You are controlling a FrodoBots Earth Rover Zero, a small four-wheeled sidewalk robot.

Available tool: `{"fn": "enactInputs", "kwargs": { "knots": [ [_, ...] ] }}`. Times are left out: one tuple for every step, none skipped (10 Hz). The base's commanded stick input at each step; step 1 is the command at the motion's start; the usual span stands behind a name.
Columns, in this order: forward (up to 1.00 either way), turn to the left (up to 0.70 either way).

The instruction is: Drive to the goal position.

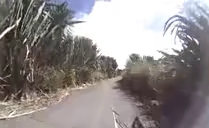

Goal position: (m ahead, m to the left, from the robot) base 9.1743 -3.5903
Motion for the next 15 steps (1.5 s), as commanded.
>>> {"fn": "enactInputs", "kwargs": {
  "knots": [
    [0.85,0.0],
    [0.85,0.0],
    [0.85,0.0],
    [0.85,0.0],
    [0.85,0.0],
    [0.85,0.0],
    [0.85,0.0],
    [0.85,0.0],
    [0.85,0.0],
    [0.85,0.0],
    [0.85,0.0],
    [0.85,0.0],
    [0.85,0.0],
    [0.85,0.0],
    [0.85,0.0]
  ]
}}
